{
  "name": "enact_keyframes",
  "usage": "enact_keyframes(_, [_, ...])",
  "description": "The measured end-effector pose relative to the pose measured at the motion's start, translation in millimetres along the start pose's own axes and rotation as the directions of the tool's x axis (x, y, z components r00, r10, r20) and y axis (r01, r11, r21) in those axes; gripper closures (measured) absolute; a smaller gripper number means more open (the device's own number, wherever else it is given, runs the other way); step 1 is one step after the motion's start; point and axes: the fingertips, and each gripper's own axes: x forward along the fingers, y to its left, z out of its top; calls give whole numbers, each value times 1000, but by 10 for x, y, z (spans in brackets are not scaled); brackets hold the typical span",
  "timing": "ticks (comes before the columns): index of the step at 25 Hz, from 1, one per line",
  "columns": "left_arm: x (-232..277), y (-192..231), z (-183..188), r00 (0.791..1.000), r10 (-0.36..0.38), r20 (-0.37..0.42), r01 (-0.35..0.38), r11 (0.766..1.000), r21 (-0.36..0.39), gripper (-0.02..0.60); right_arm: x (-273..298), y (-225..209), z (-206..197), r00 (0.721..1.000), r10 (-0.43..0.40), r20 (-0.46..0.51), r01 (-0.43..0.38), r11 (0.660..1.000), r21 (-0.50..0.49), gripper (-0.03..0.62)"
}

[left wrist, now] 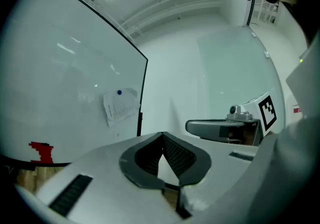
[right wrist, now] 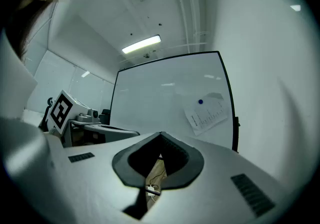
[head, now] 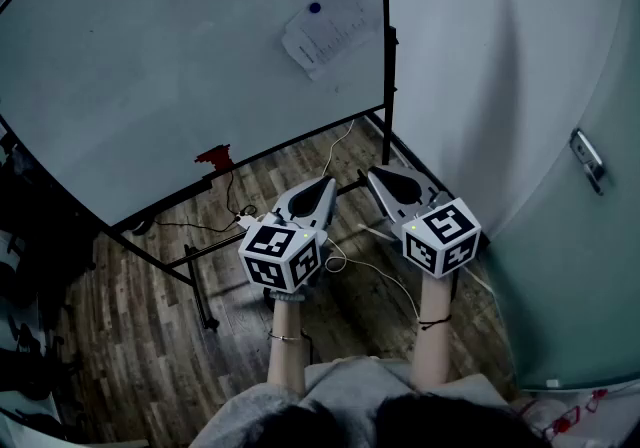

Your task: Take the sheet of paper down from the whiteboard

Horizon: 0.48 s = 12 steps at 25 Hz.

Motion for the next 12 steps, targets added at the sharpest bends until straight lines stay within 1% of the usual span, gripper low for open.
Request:
enact_keyframes(5, [31, 12, -26, 1000, 0, -9, 0, 1000, 7, 575, 36, -13, -32, 1000, 10, 3, -10, 1000, 14, 594])
enact_keyframes(12, [50, -15, -125, 1000, 24, -11, -24, 1000, 0, 575, -10, -60, -105, 1000, 22, -4, -22, 999, 28, 594])
